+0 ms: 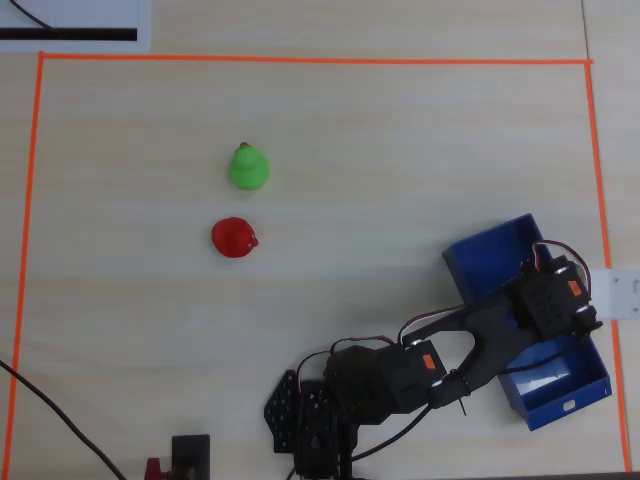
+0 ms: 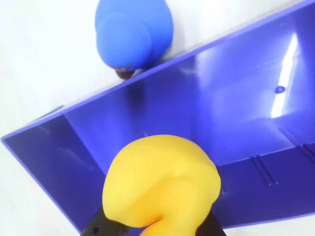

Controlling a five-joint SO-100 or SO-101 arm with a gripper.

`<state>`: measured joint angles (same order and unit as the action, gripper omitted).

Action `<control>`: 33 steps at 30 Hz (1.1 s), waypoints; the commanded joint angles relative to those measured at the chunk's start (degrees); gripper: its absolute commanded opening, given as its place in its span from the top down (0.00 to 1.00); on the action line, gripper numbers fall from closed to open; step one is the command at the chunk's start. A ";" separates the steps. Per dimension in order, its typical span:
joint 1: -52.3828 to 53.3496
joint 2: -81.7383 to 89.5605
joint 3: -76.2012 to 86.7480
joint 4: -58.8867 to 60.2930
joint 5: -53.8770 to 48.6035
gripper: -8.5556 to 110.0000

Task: Grasp yellow duck and put it into box.

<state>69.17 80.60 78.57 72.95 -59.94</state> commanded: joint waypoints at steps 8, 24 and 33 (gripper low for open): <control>1.76 2.02 4.75 0.44 -4.04 0.86; 2.11 5.10 5.27 1.41 -1.41 0.72; 1.85 6.94 5.36 2.90 -0.44 0.72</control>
<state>70.66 83.32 84.64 75.41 -61.08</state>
